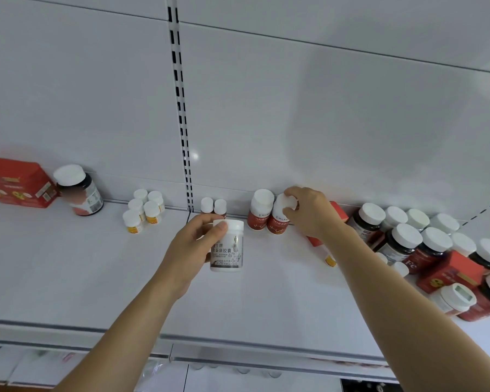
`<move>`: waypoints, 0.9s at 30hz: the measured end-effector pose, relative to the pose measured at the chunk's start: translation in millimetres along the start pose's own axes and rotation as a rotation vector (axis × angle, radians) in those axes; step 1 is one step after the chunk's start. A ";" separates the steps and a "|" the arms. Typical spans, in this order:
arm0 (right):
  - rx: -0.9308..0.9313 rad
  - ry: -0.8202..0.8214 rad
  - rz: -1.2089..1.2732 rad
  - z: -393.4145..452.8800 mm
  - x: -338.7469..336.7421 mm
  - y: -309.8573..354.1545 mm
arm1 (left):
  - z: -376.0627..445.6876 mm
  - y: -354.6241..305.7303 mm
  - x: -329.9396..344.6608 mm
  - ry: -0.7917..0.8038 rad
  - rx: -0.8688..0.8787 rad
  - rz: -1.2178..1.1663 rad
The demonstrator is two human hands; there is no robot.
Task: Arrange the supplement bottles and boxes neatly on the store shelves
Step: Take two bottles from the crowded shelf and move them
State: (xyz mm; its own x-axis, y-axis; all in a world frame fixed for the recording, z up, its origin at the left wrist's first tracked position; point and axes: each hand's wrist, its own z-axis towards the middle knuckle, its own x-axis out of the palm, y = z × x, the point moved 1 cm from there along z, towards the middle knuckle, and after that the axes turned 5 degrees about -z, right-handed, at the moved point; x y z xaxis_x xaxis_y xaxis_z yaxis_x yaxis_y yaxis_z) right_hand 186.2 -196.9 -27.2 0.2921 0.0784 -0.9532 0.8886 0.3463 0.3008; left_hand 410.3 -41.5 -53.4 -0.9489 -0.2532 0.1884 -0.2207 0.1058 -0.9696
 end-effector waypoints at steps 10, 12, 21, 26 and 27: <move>-0.051 -0.147 0.063 -3.4 16.5 -4.5 | 6.9 3.9 7.3 0.007 -0.002 0.017; -0.069 -0.168 0.046 -3.8 18.5 -5.1 | 7.2 3.9 8.2 0.007 0.001 0.016; -0.125 -0.241 -0.007 -6.1 24.1 -5.9 | 6.3 2.8 10.5 0.013 0.002 0.003; -0.130 -0.279 -0.019 -10.6 25.2 -10.0 | 4.9 -1.3 13.4 0.008 0.004 -0.012; -0.135 -0.282 -0.023 -11.3 24.7 -10.5 | 4.8 -2.4 14.5 0.009 0.002 -0.018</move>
State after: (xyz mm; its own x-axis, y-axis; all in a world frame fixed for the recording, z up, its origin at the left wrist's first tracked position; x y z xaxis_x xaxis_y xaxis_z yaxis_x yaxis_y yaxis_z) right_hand 180.1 -188.1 -54.3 0.3757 -0.1864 -0.9078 0.8464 0.4679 0.2543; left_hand 398.2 -50.0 -49.1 -0.9468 -0.2463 0.2073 -0.2374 0.0995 -0.9663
